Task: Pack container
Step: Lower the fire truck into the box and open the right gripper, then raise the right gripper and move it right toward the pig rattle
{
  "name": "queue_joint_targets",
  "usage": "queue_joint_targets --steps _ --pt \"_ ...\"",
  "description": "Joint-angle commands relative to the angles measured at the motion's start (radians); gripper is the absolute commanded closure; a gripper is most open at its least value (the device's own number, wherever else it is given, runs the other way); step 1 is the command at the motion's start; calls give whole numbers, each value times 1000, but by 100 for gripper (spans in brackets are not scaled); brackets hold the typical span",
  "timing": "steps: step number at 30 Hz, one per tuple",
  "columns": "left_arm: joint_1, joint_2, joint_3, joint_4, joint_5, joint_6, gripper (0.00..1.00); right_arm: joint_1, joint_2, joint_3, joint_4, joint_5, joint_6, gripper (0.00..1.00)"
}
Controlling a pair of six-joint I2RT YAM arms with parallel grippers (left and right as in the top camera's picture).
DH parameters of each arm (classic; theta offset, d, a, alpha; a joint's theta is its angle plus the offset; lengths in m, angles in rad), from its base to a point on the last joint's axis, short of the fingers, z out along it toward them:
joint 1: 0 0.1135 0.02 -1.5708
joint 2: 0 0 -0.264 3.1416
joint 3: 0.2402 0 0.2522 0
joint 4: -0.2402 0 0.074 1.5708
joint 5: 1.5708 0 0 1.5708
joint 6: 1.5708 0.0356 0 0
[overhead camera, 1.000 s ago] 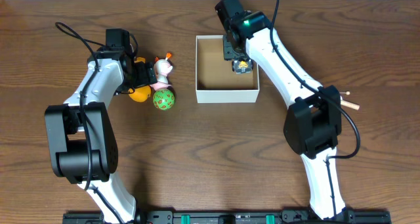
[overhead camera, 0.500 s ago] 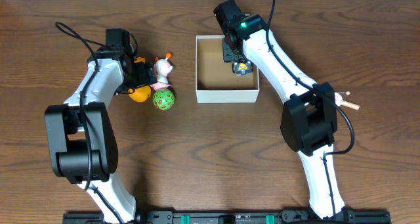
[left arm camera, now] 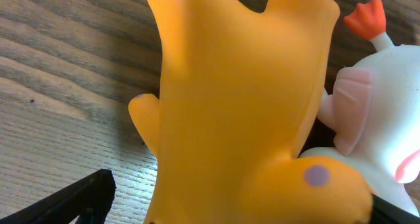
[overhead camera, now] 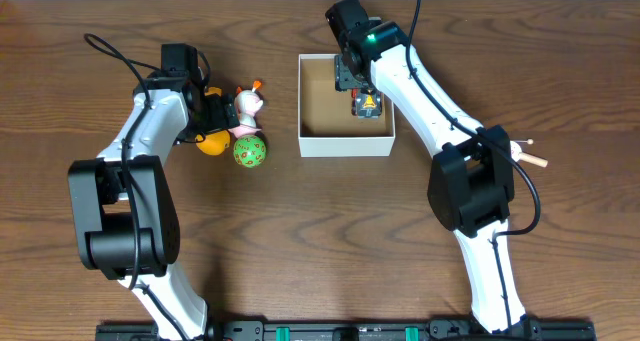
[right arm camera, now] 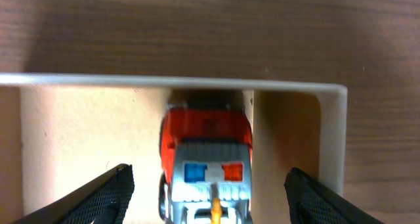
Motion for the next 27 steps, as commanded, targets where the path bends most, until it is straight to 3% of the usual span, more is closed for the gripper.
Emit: queue_joint_targets --steps 1,5,9,16,27 --pt "1 10 6 -3 -1 7 2 -12 -1 9 34 25 -7 24" --pt "1 10 6 -3 -1 7 2 -17 -11 56 84 36 -64 25" --pt "1 10 6 -3 -1 7 2 -34 -37 170 29 92 -64 25" --pt "1 10 6 -3 -1 7 2 -132 -104 360 -238 213 -63 23" --pt "1 10 6 -3 -1 7 2 -428 -161 367 -550 221 -60 16"
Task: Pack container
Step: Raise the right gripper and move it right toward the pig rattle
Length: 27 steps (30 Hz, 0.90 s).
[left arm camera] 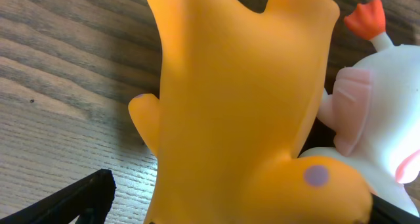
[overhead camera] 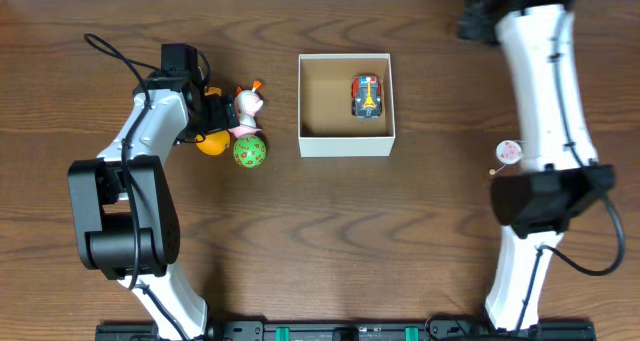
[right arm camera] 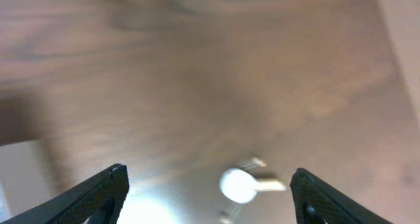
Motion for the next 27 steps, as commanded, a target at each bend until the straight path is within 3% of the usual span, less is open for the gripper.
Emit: queue_joint_targets --steps 1,12,23,27 --pt "1 10 6 -3 -1 7 2 -81 -6 -4 -45 -3 -4 16" --pt "1 10 6 -3 -1 7 2 -317 -6 -142 -96 -98 -4 11" --pt "1 10 6 -2 -1 7 2 -369 -6 -563 164 -151 -42 6" --pt "1 10 6 -3 -1 7 2 -369 -6 -650 268 -190 -134 4"
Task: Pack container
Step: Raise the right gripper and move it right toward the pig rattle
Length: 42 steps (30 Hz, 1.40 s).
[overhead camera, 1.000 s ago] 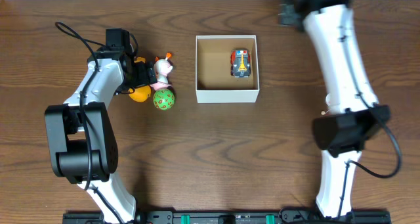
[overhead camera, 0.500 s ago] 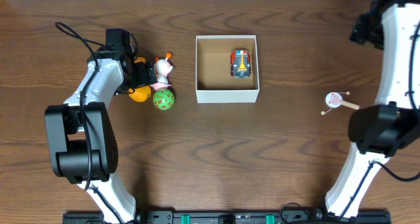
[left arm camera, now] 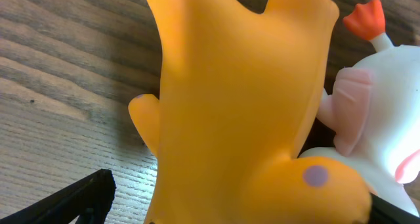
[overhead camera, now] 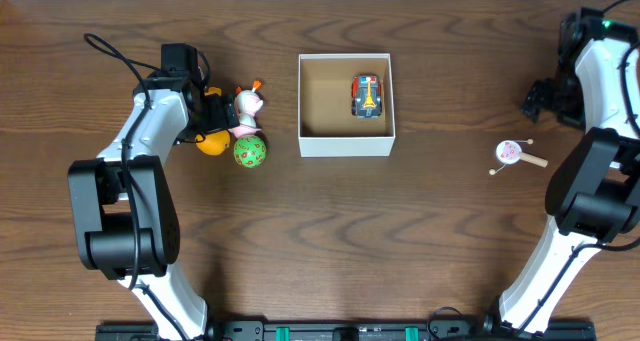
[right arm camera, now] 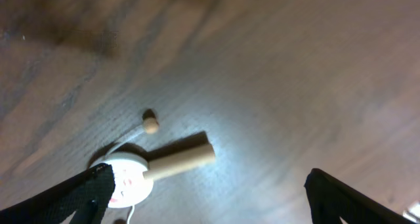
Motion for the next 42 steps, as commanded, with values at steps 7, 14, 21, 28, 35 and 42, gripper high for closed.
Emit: queue_joint_targets --steps 7,14,21,28,35,42 --pt "1 10 6 -3 -1 7 2 -3 -8 -123 172 -150 -244 3" --pt "1 10 6 -3 -1 7 2 -3 -8 -127 217 -150 -246 2" --pt "1 10 6 -3 -1 7 2 8 -8 -168 285 -167 -266 5" --pt "1 10 6 -3 -1 7 2 11 -10 -210 323 -143 -164 6" --pt "1 10 6 -3 -1 7 2 14 -11 -209 317 -191 -349 3" --pt "1 10 6 -3 -1 7 2 16 -87 -153 216 -254 -513 2"
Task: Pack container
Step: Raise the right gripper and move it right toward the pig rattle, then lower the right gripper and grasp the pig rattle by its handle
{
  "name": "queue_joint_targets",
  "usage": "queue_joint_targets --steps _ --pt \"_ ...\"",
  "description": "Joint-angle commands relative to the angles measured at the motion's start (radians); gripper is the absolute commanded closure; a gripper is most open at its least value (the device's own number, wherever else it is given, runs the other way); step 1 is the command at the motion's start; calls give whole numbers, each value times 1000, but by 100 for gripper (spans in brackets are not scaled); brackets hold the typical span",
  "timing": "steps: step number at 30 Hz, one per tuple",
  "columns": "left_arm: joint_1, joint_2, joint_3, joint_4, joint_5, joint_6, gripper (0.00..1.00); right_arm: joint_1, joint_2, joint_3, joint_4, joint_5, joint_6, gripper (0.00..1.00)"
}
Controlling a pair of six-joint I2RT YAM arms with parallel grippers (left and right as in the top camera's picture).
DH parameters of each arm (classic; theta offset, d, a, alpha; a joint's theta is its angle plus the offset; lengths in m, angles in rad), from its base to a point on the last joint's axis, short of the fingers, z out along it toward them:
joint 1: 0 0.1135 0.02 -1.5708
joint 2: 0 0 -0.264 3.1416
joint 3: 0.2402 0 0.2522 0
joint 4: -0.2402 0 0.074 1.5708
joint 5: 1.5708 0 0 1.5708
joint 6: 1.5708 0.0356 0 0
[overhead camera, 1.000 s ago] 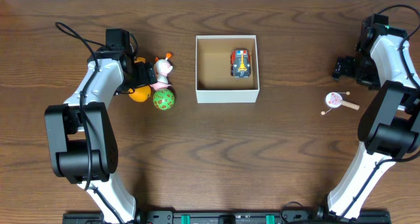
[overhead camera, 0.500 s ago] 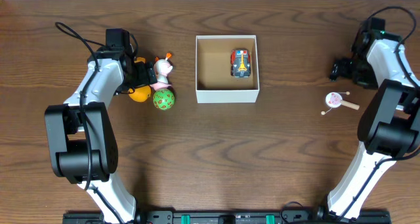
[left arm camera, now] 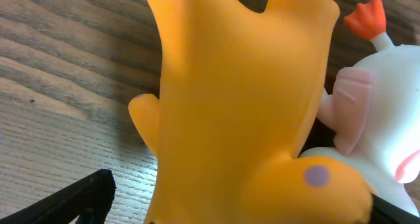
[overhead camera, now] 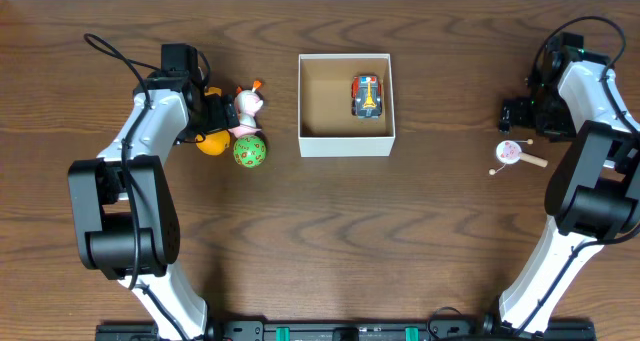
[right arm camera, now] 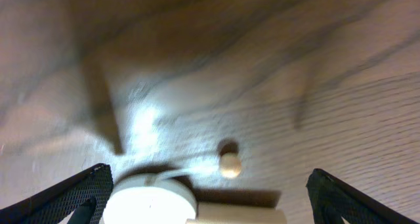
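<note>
A white open box (overhead camera: 345,141) stands mid-table with a red and grey toy car (overhead camera: 367,95) lying inside it. My left gripper (overhead camera: 216,111) is open, and an orange rubber toy (left arm camera: 236,119) fills the space between its fingers (left arm camera: 72,201), with a gap showing at the left one. Beside the orange toy are a white and pink toy (overhead camera: 248,105) and a green ball (overhead camera: 249,151). My right gripper (overhead camera: 521,115) is open just above a small white drum toy (right arm camera: 151,201) with a bead (right arm camera: 230,165) and a wooden stick (overhead camera: 532,160).
The two arms reach in from the near edge, one on each side of the table. Dark wooden table top (overhead camera: 400,231) lies between the box and the drum toy.
My right gripper has moved a little left and nearer, so the drum toy now sits low between its open fingers. The left gripper and its toys have not moved.
My right gripper stood open over the toy car in the box. Then the car lay alone in the box and the arm was far back at the right. Then the gripper was beside the drum toy, and now just over it. The left side stayed still.
</note>
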Motion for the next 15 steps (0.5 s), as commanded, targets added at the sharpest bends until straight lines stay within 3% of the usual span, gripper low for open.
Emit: queue_joint_targets --steps 1,5,11,15 --pt "1 10 6 -3 -1 7 2 13 -102 60 -19 -77 -154 2" --pt "1 10 6 -3 -1 7 2 13 -201 85 -22 -114 -292 1" --pt "1 10 6 -3 -1 7 2 8 -307 85 -98 -152 -638 1" --pt "1 10 6 -3 -1 7 2 2 -301 73 -199 -152 -728 1"
